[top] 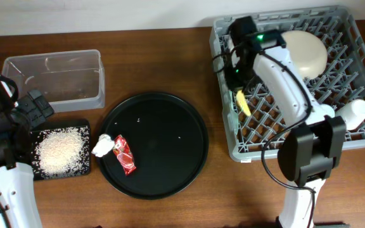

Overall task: Sort waste into correct bins and load items into the dishwasher rack
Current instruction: 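Carry the yellow spoon to the rack and insert it beside the utensil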

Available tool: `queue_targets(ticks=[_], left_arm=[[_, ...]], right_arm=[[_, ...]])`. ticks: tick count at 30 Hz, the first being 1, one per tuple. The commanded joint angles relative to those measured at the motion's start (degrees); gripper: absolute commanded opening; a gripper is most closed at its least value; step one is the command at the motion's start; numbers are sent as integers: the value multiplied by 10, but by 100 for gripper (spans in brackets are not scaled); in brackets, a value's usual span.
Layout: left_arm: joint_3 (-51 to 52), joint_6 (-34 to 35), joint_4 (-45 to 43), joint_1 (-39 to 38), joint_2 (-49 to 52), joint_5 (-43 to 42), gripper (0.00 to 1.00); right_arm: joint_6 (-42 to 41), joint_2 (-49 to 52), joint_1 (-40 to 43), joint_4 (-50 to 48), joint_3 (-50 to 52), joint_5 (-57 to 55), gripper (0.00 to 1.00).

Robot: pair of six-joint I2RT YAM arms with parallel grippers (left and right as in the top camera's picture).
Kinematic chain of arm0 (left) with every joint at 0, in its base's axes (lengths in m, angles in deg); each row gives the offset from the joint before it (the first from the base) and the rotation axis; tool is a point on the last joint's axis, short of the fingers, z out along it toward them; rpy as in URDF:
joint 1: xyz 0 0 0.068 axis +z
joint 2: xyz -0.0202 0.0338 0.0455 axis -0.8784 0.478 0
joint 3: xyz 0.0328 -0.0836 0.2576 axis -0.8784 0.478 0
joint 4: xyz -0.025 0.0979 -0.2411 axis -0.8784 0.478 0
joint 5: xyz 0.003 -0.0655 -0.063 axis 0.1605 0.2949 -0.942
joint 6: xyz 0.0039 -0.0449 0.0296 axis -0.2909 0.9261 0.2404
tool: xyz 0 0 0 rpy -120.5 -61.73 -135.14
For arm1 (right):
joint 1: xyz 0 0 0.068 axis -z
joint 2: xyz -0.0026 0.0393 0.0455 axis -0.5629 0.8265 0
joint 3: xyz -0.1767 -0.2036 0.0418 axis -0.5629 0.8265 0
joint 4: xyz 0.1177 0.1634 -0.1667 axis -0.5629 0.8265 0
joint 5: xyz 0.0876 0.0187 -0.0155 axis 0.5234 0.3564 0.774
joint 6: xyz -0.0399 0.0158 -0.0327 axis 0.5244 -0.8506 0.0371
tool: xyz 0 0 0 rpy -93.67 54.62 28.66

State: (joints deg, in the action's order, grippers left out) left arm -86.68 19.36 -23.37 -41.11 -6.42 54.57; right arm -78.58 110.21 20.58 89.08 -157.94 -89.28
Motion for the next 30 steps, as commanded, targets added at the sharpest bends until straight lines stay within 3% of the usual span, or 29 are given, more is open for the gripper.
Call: queue_targets(ticks=[1, 2, 9, 10, 15, 19, 24, 25, 26, 29, 30], left_arm=[[-3, 5, -1, 3, -9, -4, 99], [-3, 5, -1, 3, -9, -4, 99], [-3, 5, -1, 3, -9, -4, 99], [-3, 5, -1, 3, -9, -4, 99], [-3, 5, -1, 3, -9, -4, 99], [-3, 5, -1, 3, -9, -4, 99], [-3, 5, -1, 3, -9, -4, 99], [-3, 5, -1, 3, -9, -4, 99], [-3, 5, -1, 3, -9, -4, 99], [-3, 5, -1, 3, -9, -4, 99], [-3, 8, -1, 3, -9, -8, 99]], right_arm=[[-10, 3, -17, -2, 14, -10, 19], [-16, 3, -17, -2, 14, -16, 25], [-24, 3, -11, -10, 14, -21, 25], [-24, 3, -12, -9, 14, -17, 31], [-9, -13, -14, -4, 13, 33, 36], [-8, -84, -13, -27, 8, 110, 38], [-14, -215, -12, -76, 2, 103, 45], [-14, -243, -12, -85, 2, 91, 48], [-14, -272, -12, -93, 2, 72, 57], [-14, -340, -12, -100, 2, 9, 98], [-14, -365, -13, -98, 2, -7, 98]])
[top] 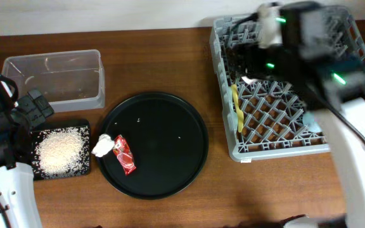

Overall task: Sort waste into correct bins and load items into the dishwasher rack
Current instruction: 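Carry the yellow spoon to the rack and insert it beside the utensil, then move the left gripper to the white tissue and grasp it, then lift the white tissue with the left gripper and drop it in the clear bin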

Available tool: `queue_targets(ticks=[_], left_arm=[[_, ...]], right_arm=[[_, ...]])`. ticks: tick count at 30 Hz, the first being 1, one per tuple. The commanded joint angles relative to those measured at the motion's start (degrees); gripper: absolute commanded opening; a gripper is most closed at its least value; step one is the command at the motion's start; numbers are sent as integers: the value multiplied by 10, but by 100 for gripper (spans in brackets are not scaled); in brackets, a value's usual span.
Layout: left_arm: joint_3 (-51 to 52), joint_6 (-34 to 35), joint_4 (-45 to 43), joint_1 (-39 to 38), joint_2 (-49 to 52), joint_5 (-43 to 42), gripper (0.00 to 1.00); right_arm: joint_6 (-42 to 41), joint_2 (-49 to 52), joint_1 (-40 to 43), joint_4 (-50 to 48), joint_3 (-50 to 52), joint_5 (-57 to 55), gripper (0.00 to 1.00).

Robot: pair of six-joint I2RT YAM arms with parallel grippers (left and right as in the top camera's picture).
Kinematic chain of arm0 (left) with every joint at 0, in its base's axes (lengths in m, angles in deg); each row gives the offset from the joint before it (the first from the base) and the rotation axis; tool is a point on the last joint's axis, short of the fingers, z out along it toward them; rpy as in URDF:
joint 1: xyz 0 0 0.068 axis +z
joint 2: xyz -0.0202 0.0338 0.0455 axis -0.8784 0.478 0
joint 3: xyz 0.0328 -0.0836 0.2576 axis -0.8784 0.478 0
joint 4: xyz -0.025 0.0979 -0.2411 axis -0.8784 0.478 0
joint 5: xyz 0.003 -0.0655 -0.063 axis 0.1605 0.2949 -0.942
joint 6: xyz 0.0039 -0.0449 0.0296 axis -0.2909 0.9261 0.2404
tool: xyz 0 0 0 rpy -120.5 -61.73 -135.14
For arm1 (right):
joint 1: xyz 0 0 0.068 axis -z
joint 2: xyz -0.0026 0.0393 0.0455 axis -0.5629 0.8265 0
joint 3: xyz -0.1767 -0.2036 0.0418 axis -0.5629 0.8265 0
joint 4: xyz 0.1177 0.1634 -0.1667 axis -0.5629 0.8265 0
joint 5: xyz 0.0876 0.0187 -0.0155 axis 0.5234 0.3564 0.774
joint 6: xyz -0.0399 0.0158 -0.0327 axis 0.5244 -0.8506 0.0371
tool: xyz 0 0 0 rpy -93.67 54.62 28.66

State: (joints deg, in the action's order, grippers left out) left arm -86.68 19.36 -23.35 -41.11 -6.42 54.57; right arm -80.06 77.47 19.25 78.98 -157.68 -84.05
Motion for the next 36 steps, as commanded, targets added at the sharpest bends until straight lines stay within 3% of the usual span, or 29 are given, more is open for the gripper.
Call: queue_targets(ticks=[1, 8, 10, 13, 15, 20, 23, 25, 28, 31, 36], left_arm=[[-3, 12, -1, 3, -9, -23, 99], [-3, 13, -45, 3, -9, -278, 99], [-3, 9, -58, 0, -2, -316, 99], [-3, 9, -30, -19, 27, -313, 99], [-3, -14, 2, -48, 62, -311, 94], [-3, -25, 82, -140, 161, -181, 81], [-3, -25, 87, -186, 216, -150, 77], [-3, -25, 88, -215, 254, -109, 68], [-3, 0, 119, -233, 295, -46, 63], [-3, 55, 150, -233, 318, 14, 63], [2, 54, 147, -233, 346, -5, 64]], right_arm=[[1, -47, 1, 5, -1, -61, 98], [1, -70, 1, 37, -1, -61, 98], [1, -65, 1, 43, 0, -61, 98], [1, -55, 1, 43, 0, -61, 98], [1, -48, 1, 43, 0, -61, 98], [1, -32, 1, 43, 0, -61, 98], [1, -25, 1, 44, 0, -61, 98], [1, -23, 1, 44, 0, -61, 98], [1, -23, 1, 46, 0, -61, 98], [1, -23, 1, 50, 0, -61, 98], [1, -23, 1, 50, 0, -61, 98]])
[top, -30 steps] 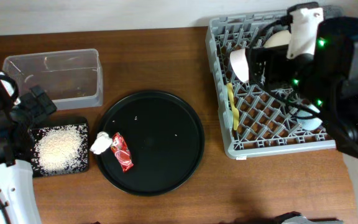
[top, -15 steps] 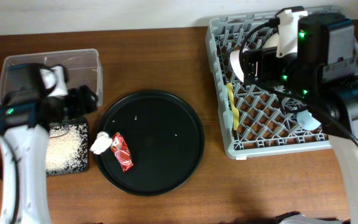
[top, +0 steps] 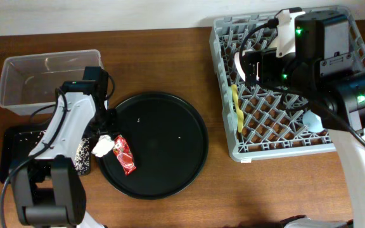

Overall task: Sort waste into correct bins and load items into the dishwasher rack
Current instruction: 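Lift the white tissue with the left gripper and drop it in the clear bin, then move the left gripper to the red wrapper and grasp it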

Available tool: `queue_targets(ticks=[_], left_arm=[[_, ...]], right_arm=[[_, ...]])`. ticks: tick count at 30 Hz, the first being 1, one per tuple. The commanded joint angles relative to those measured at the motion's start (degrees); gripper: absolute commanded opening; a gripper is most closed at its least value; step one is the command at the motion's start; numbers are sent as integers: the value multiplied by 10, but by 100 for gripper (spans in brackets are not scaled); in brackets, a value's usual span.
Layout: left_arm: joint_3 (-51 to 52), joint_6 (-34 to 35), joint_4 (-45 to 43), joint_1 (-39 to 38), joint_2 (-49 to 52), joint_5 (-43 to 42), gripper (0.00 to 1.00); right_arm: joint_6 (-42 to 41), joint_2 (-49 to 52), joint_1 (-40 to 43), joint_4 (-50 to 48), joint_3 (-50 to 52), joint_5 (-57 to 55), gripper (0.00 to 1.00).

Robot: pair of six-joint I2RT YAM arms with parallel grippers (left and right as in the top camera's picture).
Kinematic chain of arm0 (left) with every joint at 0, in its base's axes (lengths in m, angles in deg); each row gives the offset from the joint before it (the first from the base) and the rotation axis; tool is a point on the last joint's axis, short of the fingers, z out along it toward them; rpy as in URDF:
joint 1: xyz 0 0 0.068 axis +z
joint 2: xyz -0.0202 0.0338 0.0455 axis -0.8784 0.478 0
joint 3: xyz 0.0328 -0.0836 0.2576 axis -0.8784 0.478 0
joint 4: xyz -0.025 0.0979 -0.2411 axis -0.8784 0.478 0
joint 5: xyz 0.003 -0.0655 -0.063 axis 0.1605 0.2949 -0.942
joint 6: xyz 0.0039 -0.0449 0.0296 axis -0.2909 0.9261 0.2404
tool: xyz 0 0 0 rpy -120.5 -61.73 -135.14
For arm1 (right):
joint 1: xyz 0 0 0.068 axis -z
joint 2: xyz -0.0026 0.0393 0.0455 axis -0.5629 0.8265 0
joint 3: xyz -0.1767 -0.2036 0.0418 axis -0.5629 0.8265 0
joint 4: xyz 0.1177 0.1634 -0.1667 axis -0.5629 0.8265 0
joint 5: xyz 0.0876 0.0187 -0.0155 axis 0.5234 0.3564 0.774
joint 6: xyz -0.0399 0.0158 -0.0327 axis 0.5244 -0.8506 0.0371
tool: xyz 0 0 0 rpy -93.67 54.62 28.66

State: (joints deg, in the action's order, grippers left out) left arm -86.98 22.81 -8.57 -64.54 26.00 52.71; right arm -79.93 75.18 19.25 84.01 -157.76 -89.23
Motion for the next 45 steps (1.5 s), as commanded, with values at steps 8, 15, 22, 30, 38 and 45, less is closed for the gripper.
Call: queue_targets(ticks=[8, 15, 22, 30, 38, 45], left_arm=[[26, 21, -3, -16, 48, -16, 58], [32, 22, -5, -16, 50, -16, 10], [-123, 22, 124, -16, 50, -15, 1], [-328, 19, 63, -12, 50, 76, 1], [-322, 13, -93, 41, 118, 108, 4], [-325, -2, -36, 63, 125, -11, 64]], right_arm=[[0, 0, 1, 1, 1, -9, 98], [0, 0, 1, 5, 1, -9, 98], [0, 0, 1, 5, 1, -9, 98], [0, 0, 1, 10, 1, -9, 98], [0, 0, 1, 20, 1, -9, 98], [0, 0, 1, 23, 1, -9, 98]])
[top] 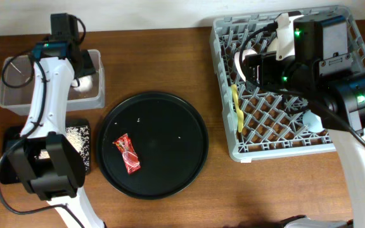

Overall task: Sort waste into correct bins and load items into the dishwasher rack
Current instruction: 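Move the left gripper to the red wrapper and grasp it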

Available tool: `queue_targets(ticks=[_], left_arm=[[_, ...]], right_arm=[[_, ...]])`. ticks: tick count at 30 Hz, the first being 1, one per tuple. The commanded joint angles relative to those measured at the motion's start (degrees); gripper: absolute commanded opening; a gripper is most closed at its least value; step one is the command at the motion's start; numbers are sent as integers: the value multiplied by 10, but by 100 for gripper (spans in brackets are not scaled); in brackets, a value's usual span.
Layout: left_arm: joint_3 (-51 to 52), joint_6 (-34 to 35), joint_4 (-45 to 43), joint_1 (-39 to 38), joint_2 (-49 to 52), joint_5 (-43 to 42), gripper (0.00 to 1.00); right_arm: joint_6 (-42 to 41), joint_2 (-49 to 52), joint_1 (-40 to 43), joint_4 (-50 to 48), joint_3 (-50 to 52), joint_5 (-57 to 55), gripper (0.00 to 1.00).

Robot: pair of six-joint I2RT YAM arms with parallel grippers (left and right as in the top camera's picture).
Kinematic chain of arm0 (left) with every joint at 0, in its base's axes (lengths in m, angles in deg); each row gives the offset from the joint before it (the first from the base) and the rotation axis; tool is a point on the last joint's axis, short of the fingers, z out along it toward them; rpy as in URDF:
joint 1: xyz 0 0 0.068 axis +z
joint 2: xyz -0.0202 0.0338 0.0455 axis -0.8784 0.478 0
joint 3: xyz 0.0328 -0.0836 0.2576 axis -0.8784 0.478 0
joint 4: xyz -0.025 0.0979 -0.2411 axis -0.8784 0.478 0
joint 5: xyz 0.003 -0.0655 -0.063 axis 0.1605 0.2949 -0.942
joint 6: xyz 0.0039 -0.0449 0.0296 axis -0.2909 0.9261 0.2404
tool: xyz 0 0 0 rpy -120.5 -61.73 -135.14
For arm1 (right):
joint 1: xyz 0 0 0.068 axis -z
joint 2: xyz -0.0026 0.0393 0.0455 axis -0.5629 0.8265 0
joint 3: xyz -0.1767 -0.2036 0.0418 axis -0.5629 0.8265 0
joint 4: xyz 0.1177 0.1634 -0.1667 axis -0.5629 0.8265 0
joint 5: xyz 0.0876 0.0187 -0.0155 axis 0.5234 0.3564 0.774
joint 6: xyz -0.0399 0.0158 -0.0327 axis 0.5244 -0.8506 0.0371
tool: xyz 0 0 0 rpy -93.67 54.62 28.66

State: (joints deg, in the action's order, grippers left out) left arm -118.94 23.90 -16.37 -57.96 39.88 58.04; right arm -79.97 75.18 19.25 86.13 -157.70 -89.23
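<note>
My left gripper (83, 71) reaches over the right end of the clear plastic bin (24, 95), apparently shut on a white crumpled wad (85, 82) that hangs inside the bin. A red wrapper (127, 154) lies on the left part of the round black tray (170, 114). The grey dishwasher rack (277, 142) holds a yellow utensil (236, 107) along its left side. My right gripper (246, 63) is raised over the rack's upper left. A white curved shape shows at it, and its jaws are hidden by the arm.
A black rectangular tray with white rice (80, 136) lies left of the round tray, partly under my left arm. A pale blue item (309, 118) shows in the rack beneath the right arm. Brown tabletop lies between the tray and the rack.
My left gripper was at the white wad on the round tray's left edge and is now over the clear bin. The wad is gone from the tray. The right arm has hardly moved.
First my right gripper was low in the rack by the yellow utensil, with the left arm parked at the left edge. Then the right arm was raised, the utensil lying in the rack. The left gripper then reached the wad, which is now at the bin.
</note>
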Motion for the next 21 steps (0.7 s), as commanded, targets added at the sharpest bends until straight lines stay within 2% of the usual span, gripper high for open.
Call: queue_targets(ticks=[1, 3, 6, 11, 16, 21], left_arm=[[-6, -13, 63, -5, -18, -64, 64], [-6, -13, 109, -13, -28, -65, 64], [-6, -11, 187, -34, -43, -89, 57], [12, -11, 266, -88, -43, -98, 56], [97, -2, 245, -129, -43, -97, 57], [234, 51, 203, -138, -43, -96, 56]], right_arm=[[0, 0, 1, 2, 0, -9, 98], [0, 0, 1, 4, 0, -9, 98], [0, 0, 1, 6, 0, -9, 98], [0, 0, 1, 9, 0, -9, 98], [0, 0, 1, 9, 0, -9, 98], [0, 0, 1, 9, 0, -9, 98]])
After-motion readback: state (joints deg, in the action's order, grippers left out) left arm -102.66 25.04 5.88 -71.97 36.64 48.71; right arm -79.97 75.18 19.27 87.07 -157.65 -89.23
